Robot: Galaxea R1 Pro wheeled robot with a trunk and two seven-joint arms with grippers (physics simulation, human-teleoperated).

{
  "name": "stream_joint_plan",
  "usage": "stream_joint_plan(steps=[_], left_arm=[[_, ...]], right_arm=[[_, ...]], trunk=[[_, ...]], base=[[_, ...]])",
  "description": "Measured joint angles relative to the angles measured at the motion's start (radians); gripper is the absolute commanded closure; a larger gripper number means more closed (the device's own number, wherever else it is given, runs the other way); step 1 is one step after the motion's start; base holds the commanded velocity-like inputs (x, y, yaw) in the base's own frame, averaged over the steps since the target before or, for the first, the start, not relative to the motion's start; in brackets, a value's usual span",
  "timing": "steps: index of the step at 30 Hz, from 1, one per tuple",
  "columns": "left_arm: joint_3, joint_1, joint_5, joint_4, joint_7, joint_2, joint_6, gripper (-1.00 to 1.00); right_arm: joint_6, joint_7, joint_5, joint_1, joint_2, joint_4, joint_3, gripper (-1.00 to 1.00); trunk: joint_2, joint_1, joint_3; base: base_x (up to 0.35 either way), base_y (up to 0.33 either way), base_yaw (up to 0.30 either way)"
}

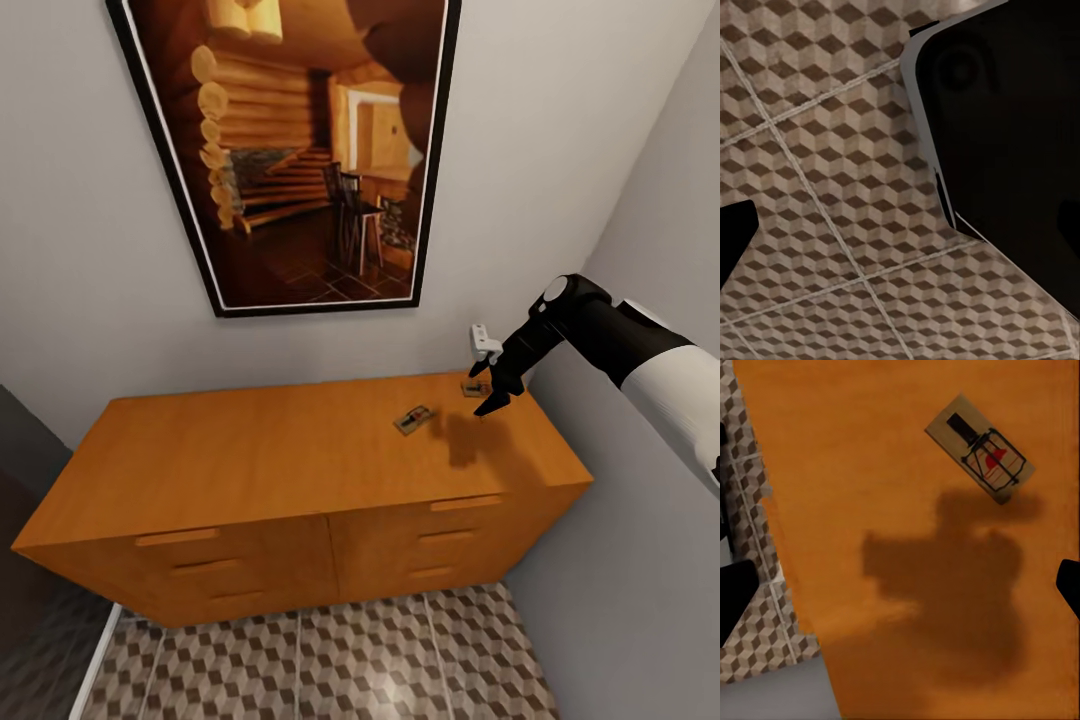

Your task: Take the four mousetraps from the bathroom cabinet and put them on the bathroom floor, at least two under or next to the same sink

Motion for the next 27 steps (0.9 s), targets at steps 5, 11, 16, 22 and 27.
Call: stream_joint_plan(steps=[5, 11, 16, 22, 27], left_arm=[[0.000, 0.005, -0.001, 0.000, 0.000, 0.000, 0.000, -1.00], [0.000, 0.011, -0.001, 0.000, 0.000, -0.001, 0.000, -1.00], [0.000, 0.013, -0.001, 0.000, 0.000, -0.004, 0.000, -1.00], [0.000, 0.014, -0.001, 0.000, 0.000, -0.006, 0.000, -1.00], [0.000, 0.014, 0.000, 0.000, 0.000, -0.006, 0.000, -1.00]], right_arm=[[0.000, -0.002, -0.001, 0.000, 0.000, 0.001, 0.001, -1.00], [-0.003, -0.003, -0.002, 0.000, 0.000, 0.001, 0.001, -1.00], [-0.004, -0.004, -0.002, 0.000, 0.000, 0.001, 0.002, -1.00], [-0.005, -0.004, -0.002, 0.000, 0.000, 0.002, 0.002, -1.00], [-0.005, -0.004, -0.002, 0.001, 0.000, 0.002, 0.003, -1.00]], trunk=[[0.000, 0.000, 0.000], [0.000, 0.000, 0.000], [0.000, 0.000, 0.000], [0.000, 0.000, 0.000], [0.000, 0.000, 0.000]], base=[[0.072, -0.021, 0.000], [0.017, -0.006, 0.000], [0.005, -0.049, 0.000], [0.025, -0.138, 0.000], [0.060, -0.089, 0.000]])
